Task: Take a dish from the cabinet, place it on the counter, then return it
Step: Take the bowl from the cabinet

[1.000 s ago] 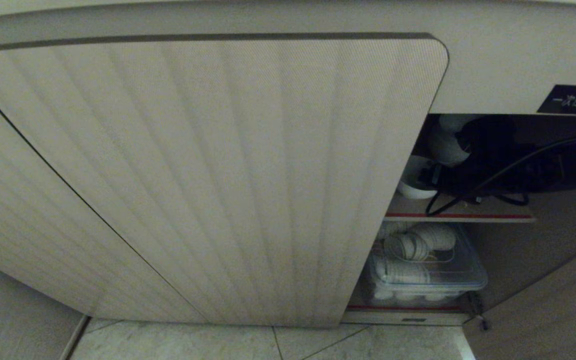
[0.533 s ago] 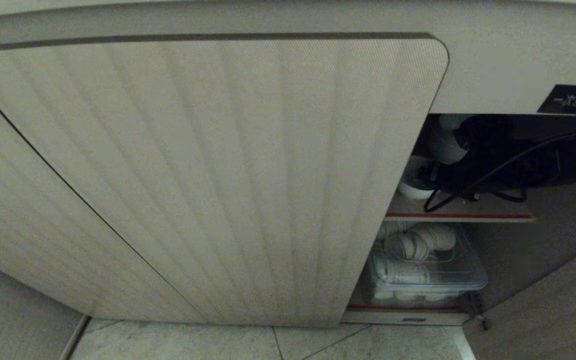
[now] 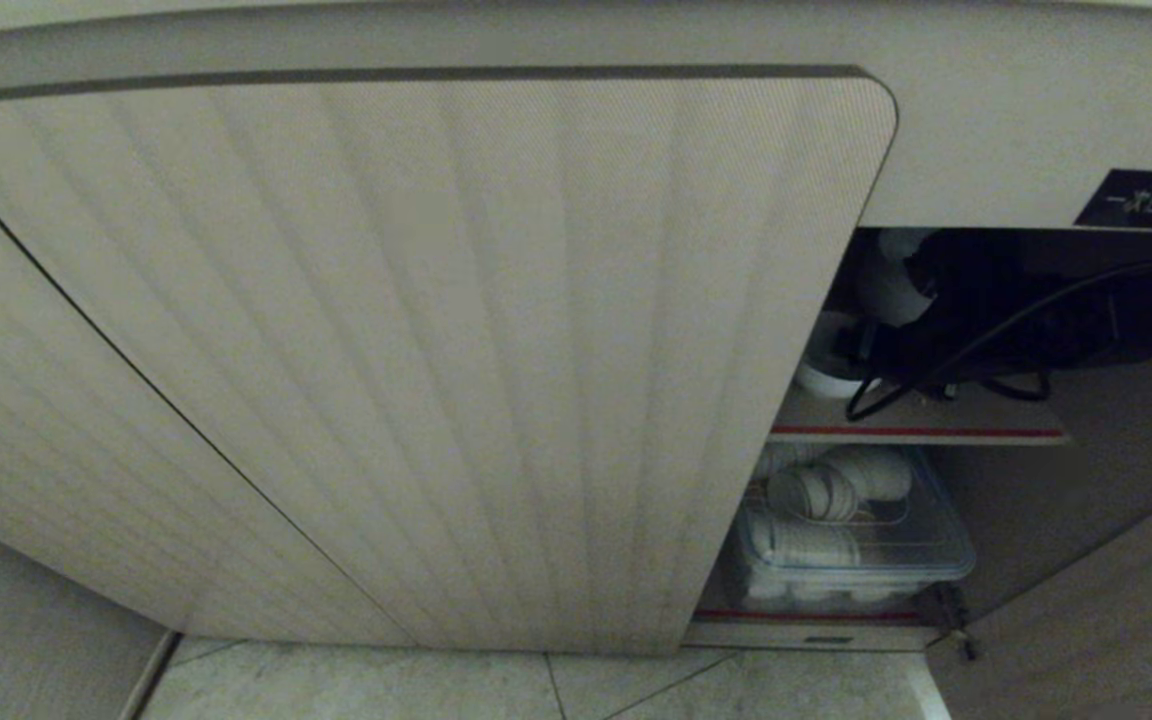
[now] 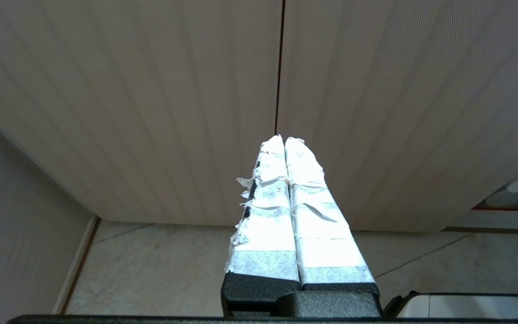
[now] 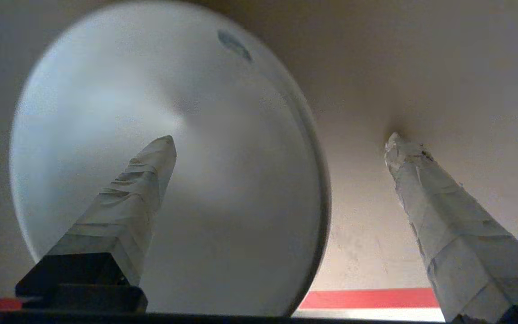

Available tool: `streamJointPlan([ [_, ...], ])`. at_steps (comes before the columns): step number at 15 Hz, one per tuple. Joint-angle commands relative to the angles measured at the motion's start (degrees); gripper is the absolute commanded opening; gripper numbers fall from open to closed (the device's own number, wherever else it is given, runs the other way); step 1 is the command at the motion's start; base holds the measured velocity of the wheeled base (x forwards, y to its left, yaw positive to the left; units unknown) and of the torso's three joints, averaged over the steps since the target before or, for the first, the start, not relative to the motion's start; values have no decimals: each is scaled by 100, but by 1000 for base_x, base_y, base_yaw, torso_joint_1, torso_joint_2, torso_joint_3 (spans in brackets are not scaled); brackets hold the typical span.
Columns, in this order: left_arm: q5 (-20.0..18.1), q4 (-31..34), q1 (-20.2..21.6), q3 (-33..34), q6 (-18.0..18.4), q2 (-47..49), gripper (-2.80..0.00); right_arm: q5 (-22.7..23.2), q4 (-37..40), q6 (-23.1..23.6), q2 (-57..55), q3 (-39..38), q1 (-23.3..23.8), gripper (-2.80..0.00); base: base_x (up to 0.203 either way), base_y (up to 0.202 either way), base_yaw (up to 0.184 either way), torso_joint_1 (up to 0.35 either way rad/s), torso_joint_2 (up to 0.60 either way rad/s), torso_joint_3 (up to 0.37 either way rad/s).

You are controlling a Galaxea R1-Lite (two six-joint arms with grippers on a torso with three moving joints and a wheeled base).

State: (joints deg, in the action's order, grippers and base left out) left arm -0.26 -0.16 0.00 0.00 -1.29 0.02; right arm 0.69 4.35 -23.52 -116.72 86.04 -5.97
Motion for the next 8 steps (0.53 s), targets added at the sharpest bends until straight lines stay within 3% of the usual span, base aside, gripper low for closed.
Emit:
streamJointPlan([
  [1, -1, -2, 0, 0, -3, -2, -280, 1, 161, -13, -8, 79, 0, 0, 0, 0, 0, 0, 0, 0],
  [8, -1, -2, 0, 0, -3, -2, -280, 18, 499, -13, -52, 238, 0, 0, 0, 0, 0, 0, 0, 0],
])
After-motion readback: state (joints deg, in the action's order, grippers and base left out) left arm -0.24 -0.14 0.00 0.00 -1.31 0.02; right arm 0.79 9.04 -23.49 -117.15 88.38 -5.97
